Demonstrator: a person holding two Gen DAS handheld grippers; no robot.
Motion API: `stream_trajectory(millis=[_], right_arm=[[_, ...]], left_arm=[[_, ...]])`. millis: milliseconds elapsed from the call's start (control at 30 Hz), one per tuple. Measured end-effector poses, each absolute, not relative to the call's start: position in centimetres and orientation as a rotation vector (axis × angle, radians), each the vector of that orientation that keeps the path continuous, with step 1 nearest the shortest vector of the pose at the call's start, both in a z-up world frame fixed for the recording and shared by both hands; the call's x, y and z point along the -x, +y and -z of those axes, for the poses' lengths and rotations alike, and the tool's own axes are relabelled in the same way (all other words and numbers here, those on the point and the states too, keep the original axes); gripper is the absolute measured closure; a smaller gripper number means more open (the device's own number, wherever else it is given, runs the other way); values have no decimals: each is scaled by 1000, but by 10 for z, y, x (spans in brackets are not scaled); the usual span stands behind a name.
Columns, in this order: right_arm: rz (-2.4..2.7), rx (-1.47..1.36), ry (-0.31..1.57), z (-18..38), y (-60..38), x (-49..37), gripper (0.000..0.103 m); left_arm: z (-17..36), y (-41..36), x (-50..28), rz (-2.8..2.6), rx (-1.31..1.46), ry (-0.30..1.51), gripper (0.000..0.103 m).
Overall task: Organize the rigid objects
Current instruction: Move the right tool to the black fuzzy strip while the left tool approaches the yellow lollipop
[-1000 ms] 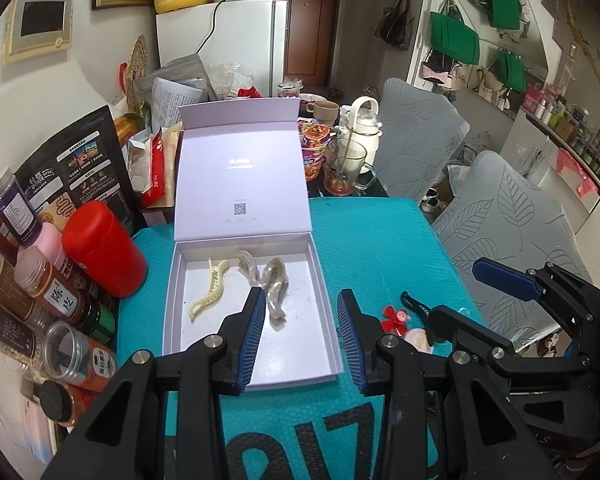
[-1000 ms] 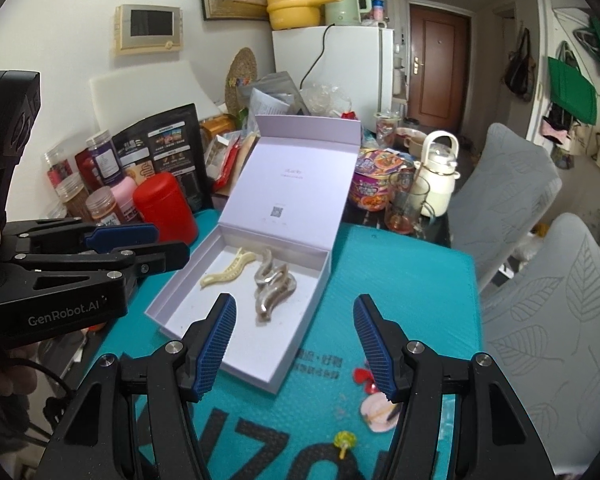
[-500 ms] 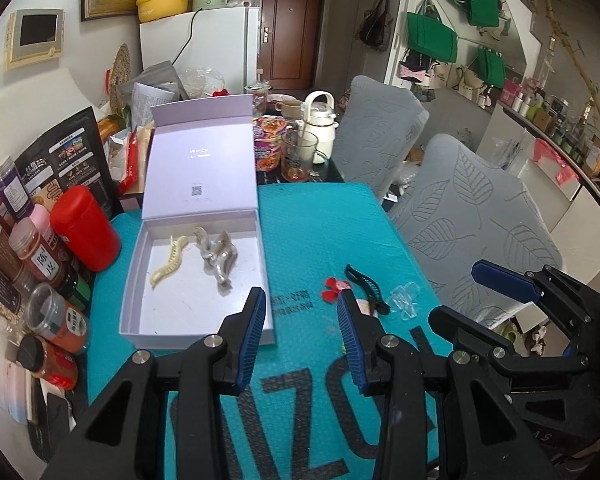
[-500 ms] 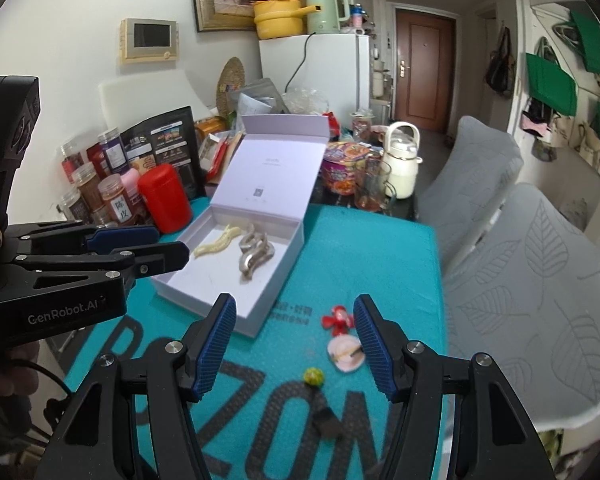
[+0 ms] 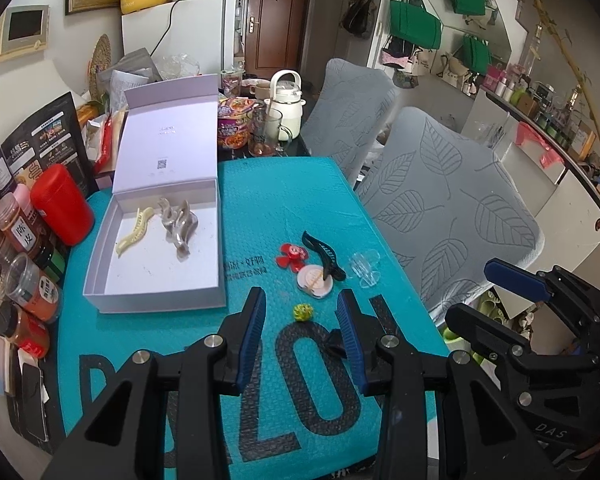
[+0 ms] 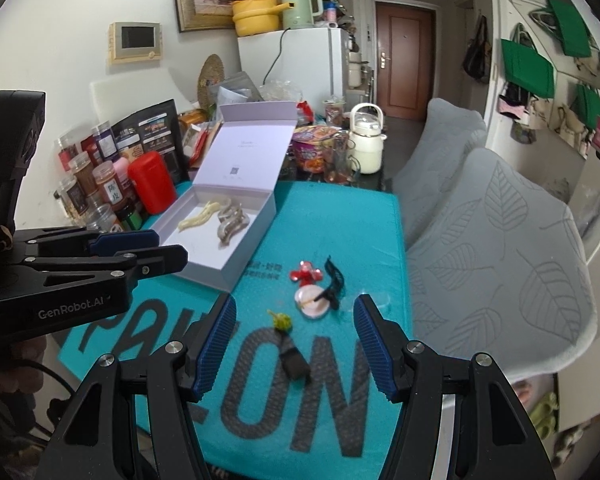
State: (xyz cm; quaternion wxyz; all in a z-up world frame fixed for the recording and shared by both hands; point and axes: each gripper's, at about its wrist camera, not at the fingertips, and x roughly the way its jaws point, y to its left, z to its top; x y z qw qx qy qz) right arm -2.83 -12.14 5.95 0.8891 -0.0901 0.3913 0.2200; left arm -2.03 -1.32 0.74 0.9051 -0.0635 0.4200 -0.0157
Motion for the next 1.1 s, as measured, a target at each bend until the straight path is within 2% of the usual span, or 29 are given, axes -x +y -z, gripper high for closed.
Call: stream_trajectory(millis=[633,967,1000,1033,1067,1100], right_arm=[[-370,154,942,-12,-154,31,40],[-336,116,1020,25,-149,17,34],[-335,116,1027,28,-148,16,33],[-332,118,1036,33,-147,15,33],[-330,119,1043,37,-147,13,33],[-328,120,1050,40,-146,12,33]], left_arm=[[51,-33,1,109,134,1036,65],[87,-23,-29,143,106,1125,65],[90,-22,-31,144,97,1125,50],[94,-21,-33,143,86,1127,26],[97,-21,-35,144,81,1130,18],[100,-19,-37,155,87,1129,15]])
